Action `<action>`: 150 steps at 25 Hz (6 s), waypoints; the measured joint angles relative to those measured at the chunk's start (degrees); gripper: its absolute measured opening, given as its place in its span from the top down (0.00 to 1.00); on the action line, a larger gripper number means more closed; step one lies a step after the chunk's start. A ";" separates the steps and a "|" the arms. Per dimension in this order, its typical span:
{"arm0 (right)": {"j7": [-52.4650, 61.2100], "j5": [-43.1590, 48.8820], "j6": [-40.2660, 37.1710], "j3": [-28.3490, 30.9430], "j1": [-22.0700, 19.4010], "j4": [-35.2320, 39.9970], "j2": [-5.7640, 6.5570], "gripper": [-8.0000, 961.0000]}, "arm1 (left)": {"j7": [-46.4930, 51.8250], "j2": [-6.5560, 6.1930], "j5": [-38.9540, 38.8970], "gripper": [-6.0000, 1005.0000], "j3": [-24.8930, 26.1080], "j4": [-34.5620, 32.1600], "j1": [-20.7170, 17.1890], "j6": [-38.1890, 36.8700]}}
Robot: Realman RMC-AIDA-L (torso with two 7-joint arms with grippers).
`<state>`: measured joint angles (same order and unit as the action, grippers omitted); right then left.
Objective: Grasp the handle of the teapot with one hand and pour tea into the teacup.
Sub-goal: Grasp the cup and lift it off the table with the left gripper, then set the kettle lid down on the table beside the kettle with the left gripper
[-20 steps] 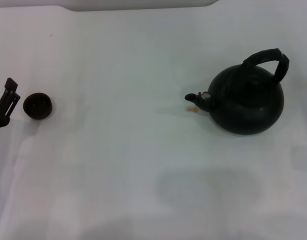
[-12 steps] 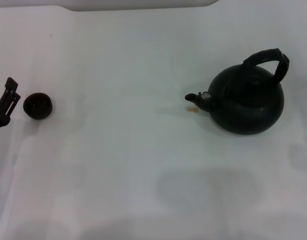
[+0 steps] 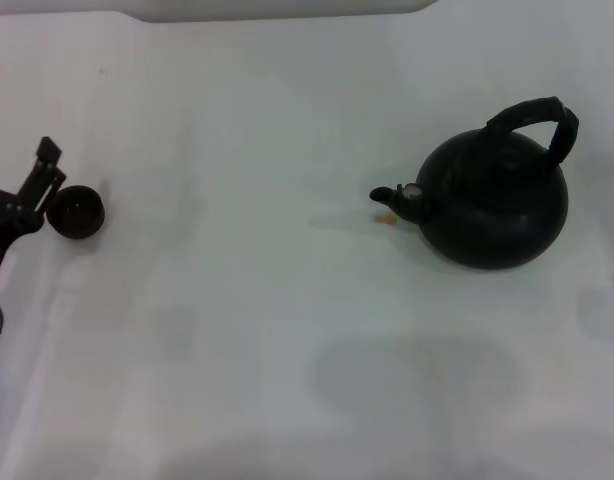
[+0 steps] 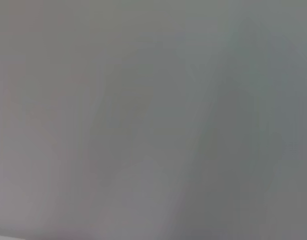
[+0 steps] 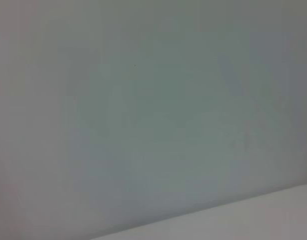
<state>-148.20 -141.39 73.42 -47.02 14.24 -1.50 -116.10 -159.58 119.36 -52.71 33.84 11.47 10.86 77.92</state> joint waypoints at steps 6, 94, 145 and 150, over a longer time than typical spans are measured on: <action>-0.02 -0.06 -0.07 0.00 0.00 0.00 0.08 0.18 | -0.25 -0.14 4.67 0.11 -0.34 -0.17 0.96 -0.66; -0.07 -0.05 -0.49 0.09 0.41 -0.61 0.08 0.18 | -2.13 -0.10 9.83 0.29 -0.27 -1.21 3.08 -14.39; -0.07 -0.27 -0.45 0.09 0.61 -0.51 0.08 0.18 | -2.04 0.35 35.14 0.29 -1.48 7.37 9.72 -24.36; -0.07 -0.29 -0.42 0.09 0.59 -0.59 0.08 0.18 | -2.07 0.21 35.22 0.26 -1.38 7.78 9.48 -23.88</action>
<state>-148.27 -141.68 73.00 -46.93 14.83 -2.08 -116.02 -161.66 119.57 -17.49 32.46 19.25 20.34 54.05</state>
